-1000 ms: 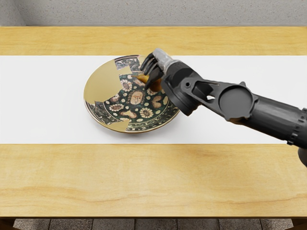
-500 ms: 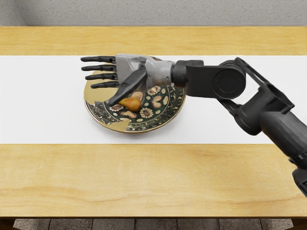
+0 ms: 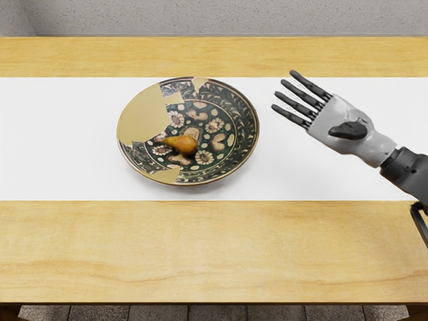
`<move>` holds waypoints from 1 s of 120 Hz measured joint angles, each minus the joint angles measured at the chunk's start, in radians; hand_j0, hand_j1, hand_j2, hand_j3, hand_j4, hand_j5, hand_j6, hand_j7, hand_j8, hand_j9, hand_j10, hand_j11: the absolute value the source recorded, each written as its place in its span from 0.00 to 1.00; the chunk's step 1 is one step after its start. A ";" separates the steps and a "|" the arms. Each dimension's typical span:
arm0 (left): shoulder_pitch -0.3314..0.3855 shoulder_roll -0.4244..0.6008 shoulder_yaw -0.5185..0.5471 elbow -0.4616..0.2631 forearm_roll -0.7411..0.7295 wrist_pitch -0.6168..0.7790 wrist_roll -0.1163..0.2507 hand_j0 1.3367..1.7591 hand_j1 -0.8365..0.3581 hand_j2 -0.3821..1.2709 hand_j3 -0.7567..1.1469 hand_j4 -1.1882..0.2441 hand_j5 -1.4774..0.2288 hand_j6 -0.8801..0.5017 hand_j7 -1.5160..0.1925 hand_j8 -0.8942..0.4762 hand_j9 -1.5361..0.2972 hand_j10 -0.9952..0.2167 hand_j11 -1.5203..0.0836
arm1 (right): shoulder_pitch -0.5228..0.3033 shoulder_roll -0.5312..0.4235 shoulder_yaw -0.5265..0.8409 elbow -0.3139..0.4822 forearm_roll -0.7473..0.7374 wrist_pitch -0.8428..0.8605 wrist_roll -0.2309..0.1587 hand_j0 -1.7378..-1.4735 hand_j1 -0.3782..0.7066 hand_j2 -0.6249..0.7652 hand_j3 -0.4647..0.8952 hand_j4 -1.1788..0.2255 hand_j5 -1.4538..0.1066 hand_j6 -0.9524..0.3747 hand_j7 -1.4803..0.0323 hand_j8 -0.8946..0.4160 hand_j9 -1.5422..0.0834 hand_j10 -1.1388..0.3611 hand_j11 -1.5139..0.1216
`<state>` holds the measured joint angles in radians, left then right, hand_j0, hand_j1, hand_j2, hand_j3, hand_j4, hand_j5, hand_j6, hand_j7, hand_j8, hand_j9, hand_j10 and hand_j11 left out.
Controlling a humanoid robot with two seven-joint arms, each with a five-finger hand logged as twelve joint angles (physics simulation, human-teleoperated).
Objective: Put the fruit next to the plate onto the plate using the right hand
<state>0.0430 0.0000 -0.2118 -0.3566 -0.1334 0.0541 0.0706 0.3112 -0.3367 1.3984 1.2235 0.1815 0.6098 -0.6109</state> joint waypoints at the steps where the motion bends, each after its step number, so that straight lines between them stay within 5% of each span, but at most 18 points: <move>1: 0.001 0.000 0.000 0.000 0.000 0.000 0.000 0.76 0.97 0.23 0.40 0.82 0.85 0.62 0.87 0.64 0.83 0.81 0.93 | -0.002 -0.010 0.001 0.000 0.006 0.000 0.000 0.30 0.03 0.45 0.34 0.83 0.93 0.71 0.97 0.68 0.94 0.76 0.92; 35: 0.006 0.000 0.000 0.001 0.000 0.000 0.000 0.76 0.97 0.23 0.40 0.82 0.85 0.62 0.87 0.64 0.83 0.81 0.93 | -0.097 -0.210 0.108 0.002 0.099 0.001 0.000 0.30 0.03 0.45 0.34 0.84 0.93 0.72 0.98 0.68 0.95 0.76 0.92; 120: 0.003 0.000 0.000 0.001 0.000 0.000 0.000 0.76 0.97 0.23 0.40 0.82 0.85 0.62 0.87 0.64 0.83 0.81 0.93 | -0.115 -0.234 0.129 0.001 0.111 0.001 0.000 0.30 0.03 0.45 0.34 0.84 0.93 0.72 0.98 0.68 0.95 0.76 0.93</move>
<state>0.0460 0.0000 -0.2118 -0.3559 -0.1334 0.0537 0.0705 0.1963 -0.5706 1.5278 1.2241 0.2927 0.6110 -0.6109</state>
